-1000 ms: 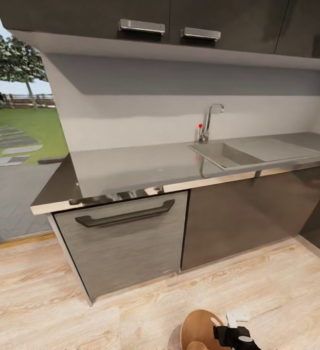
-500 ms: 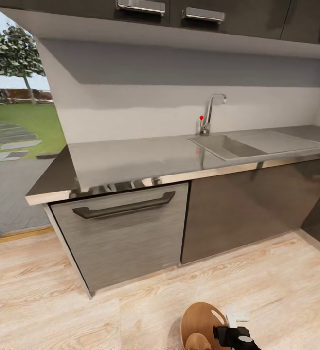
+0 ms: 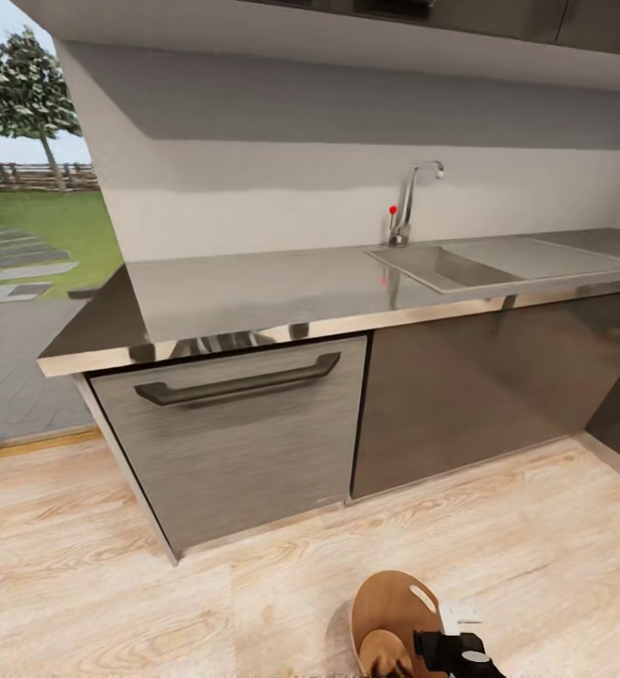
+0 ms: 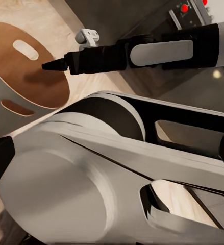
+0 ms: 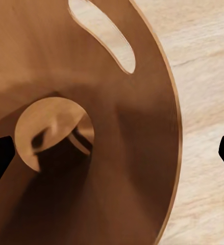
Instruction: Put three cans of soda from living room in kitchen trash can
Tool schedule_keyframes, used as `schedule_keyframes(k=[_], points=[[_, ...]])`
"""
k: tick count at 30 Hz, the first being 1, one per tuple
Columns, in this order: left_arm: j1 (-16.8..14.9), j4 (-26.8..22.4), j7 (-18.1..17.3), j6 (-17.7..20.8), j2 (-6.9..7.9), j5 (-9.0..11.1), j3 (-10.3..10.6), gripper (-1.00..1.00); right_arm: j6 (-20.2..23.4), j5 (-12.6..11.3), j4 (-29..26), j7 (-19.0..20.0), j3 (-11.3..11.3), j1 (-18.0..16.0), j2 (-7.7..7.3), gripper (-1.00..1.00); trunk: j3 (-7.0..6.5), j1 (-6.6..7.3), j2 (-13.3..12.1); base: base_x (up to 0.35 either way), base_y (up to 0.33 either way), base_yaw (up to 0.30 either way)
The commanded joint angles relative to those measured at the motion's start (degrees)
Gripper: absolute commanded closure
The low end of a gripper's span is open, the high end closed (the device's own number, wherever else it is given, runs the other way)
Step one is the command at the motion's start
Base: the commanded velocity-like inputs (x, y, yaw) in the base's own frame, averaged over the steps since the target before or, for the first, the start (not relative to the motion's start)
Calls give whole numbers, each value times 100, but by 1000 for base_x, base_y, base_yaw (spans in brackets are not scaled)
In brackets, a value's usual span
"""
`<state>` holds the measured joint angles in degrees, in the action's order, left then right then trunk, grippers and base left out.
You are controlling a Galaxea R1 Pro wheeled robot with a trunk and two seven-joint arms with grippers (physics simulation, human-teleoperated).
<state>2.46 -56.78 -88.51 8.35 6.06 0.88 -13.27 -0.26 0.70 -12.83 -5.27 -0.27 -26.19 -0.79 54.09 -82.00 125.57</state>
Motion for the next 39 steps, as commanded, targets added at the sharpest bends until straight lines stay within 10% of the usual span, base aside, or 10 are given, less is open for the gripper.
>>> schedule_keyframes(k=[1, 12, 39], points=[[0, 0, 0, 0, 0, 0, 0, -100, 0, 0, 0, 0, 0, 0, 0, -100, 28, -23, 42, 0, 0, 0], [0, 0, 0, 0, 0, 0, 0, -100, -1, 0, 0, 0, 0, 0, 0, -100, 309, -242, 443, 0, 0, 0], [0, 0, 0, 0, 0, 0, 5, -100, -1, 0, 0, 0, 0, 0, 0, -100, 340, -242, 443, 12, -77, 0]])
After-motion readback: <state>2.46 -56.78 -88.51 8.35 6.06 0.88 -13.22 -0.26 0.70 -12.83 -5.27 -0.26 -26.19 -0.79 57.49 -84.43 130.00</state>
